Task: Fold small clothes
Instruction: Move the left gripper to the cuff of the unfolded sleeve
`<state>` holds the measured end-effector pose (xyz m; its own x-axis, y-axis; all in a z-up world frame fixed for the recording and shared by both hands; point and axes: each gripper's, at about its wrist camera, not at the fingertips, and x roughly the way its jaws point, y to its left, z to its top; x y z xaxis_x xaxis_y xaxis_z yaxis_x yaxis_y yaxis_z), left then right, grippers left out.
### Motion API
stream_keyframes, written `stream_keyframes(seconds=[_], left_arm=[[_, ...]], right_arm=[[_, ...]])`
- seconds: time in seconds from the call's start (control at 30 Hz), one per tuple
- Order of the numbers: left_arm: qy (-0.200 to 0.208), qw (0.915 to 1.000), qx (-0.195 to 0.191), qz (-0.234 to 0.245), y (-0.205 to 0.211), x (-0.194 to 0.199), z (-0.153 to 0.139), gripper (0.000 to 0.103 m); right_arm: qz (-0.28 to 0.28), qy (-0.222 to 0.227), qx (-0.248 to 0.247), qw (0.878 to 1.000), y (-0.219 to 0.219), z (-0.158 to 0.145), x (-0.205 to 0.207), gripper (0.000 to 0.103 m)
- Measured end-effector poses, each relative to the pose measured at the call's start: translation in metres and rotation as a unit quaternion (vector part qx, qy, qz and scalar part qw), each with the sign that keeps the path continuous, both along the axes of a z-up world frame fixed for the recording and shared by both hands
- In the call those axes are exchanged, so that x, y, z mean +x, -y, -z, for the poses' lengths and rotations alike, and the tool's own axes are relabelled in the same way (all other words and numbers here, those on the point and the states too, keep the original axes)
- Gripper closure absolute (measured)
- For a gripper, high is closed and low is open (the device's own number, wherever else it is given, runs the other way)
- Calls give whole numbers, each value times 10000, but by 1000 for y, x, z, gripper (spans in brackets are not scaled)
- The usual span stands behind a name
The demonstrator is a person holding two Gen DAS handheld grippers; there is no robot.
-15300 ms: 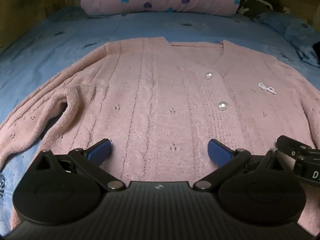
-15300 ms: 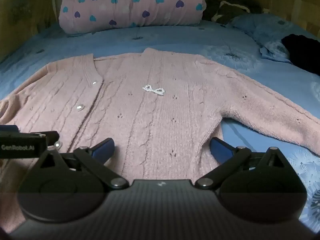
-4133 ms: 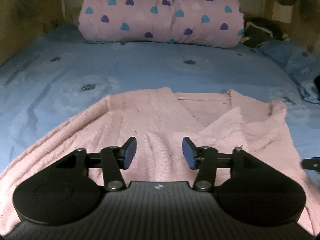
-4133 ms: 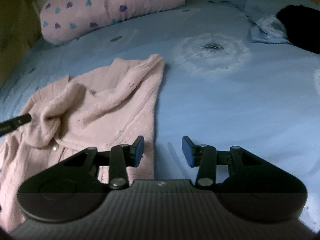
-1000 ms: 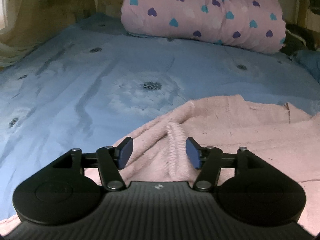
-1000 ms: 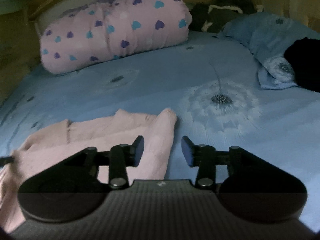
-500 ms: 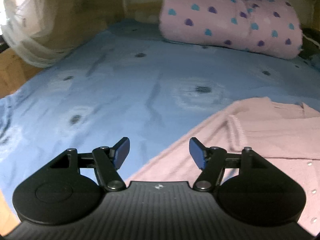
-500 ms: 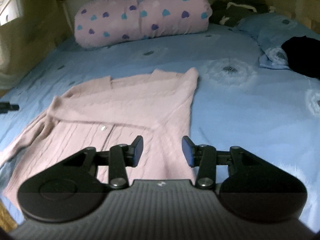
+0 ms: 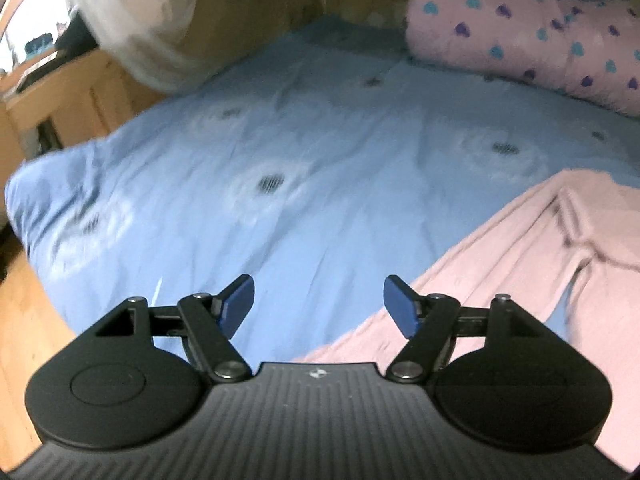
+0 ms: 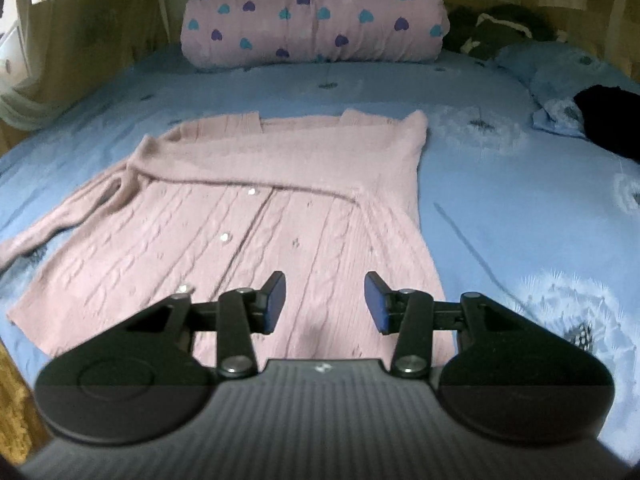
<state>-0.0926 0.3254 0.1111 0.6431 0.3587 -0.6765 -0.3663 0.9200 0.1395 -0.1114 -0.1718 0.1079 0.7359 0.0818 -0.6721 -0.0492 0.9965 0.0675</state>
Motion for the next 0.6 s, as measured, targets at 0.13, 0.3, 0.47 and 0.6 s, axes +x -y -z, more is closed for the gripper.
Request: stream_keyframes(seconds=[0.13, 0.3, 0.47, 0.6], left_arm=[[-242, 9994, -75, -231, -16, -13, 29, 27], [-379, 9980, -184, -462, -32, -22, 54, 27], [-335, 9970, -377, -591, -40, -31, 69, 27], [-314, 9979, -191, -532, -33, -32, 76, 25]], right_arm=[[-9, -102, -77, 9999, -5, 7, -6, 57], [3, -253, -194, 9995, -10, 17, -10, 57], [9, -409, -216, 9989, -14, 26, -10, 57], [26, -406, -289, 9988, -19, 32, -12, 57]])
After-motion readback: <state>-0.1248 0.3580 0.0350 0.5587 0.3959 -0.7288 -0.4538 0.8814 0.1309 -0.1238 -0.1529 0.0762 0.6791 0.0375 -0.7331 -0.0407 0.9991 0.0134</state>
